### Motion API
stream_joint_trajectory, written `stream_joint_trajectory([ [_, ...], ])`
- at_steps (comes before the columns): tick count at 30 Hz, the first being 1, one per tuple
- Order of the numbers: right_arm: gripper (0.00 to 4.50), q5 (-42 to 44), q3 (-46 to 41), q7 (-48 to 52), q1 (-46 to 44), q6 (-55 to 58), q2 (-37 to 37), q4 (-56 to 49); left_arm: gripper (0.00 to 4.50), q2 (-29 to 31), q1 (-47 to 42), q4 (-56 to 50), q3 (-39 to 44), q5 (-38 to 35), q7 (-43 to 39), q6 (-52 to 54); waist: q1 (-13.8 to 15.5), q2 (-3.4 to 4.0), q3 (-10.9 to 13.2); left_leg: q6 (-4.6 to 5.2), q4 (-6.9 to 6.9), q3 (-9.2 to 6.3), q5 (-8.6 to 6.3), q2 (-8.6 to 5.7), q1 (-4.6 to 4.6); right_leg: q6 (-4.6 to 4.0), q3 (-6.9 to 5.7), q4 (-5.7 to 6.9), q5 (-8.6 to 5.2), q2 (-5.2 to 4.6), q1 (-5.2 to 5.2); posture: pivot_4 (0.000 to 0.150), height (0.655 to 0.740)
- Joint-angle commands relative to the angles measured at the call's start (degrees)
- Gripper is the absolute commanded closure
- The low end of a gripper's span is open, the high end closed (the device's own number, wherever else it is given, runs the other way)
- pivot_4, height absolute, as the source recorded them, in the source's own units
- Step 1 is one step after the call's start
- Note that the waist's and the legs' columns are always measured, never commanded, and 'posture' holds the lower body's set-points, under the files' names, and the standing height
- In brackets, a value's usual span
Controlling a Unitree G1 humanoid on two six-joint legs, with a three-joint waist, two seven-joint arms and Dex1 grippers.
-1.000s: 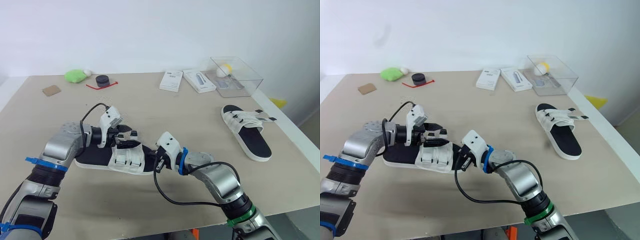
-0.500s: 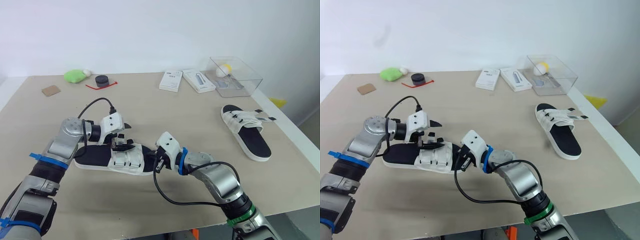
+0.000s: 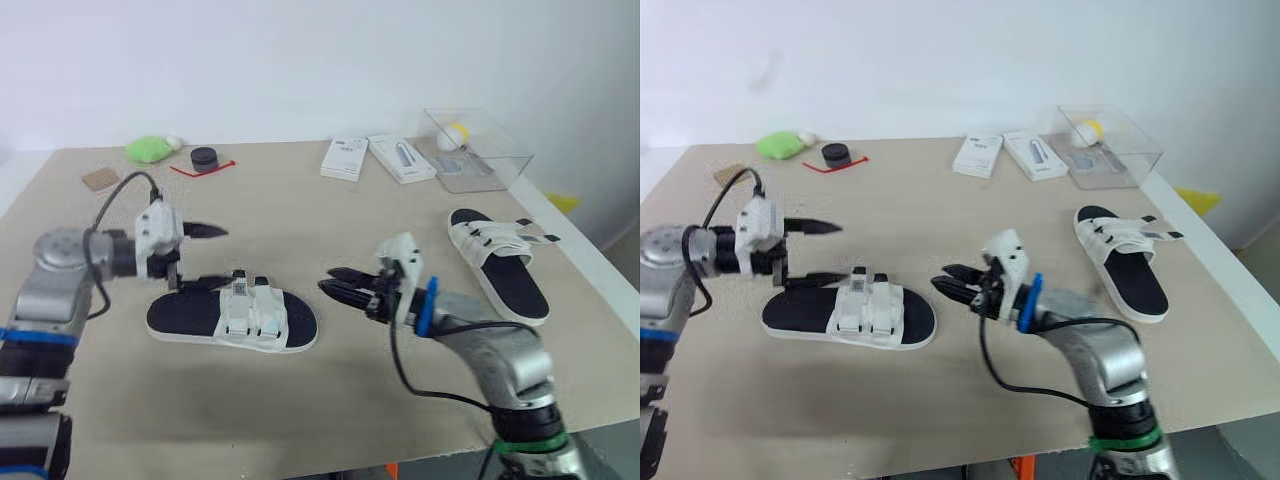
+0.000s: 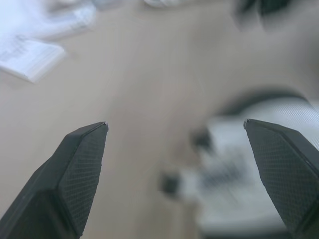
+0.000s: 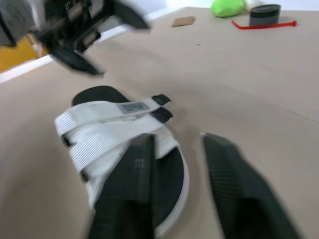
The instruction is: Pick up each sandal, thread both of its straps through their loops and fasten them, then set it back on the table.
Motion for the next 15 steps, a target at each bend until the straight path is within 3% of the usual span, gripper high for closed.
stream_joint_trajectory([
  [1,0.90,8.25,-5.33,4.00,-1.35,2.63,-3.89,-4.67,0.00,1.21,0.99,2.67,0.39,3.59,-0.88,-13.90,0.02,0.02,0.03,0.02,0.00,0.01,0.01,0.00,-0.01,0.01,-0.01,-0.10,-0.01,-0.01,0.03,0.150,0.7400],
  [3,0.04,10.81,-6.50,4.80,-1.54,3.59,-6.25,-5.59,0.00,0.76,2.20,3.80,-0.11,4.94,-0.39,-19.51,-0.01,0.04,0.06,0.07,0.00,0.04,0.04,0.00,-0.01,0.01,-0.01,-0.26,-0.01,-0.05,0.07,0.150,0.7400],
  [10,0.04,11.92,-5.19,4.65,-3.25,3.13,-10.61,-6.58,0.00,-2.32,1.72,7.91,-3.55,8.46,2.56,-33.15,-0.02,0.14,0.19,0.35,0.04,0.26,0.22,0.04,-0.13,0.06,0.00,-0.51,-0.01,-0.16,0.07,0.150,0.7400],
  [15,0.04,12.84,-4.72,3.93,-4.54,3.33,-11.30,-6.80,0.00,-5.55,0.98,9.37,-6.01,8.38,4.44,-35.88,-0.01,0.09,0.15,0.39,0.06,0.28,0.24,0.04,-0.16,0.16,0.00,-0.47,0.15,-0.14,0.21,0.150,0.7400],
])
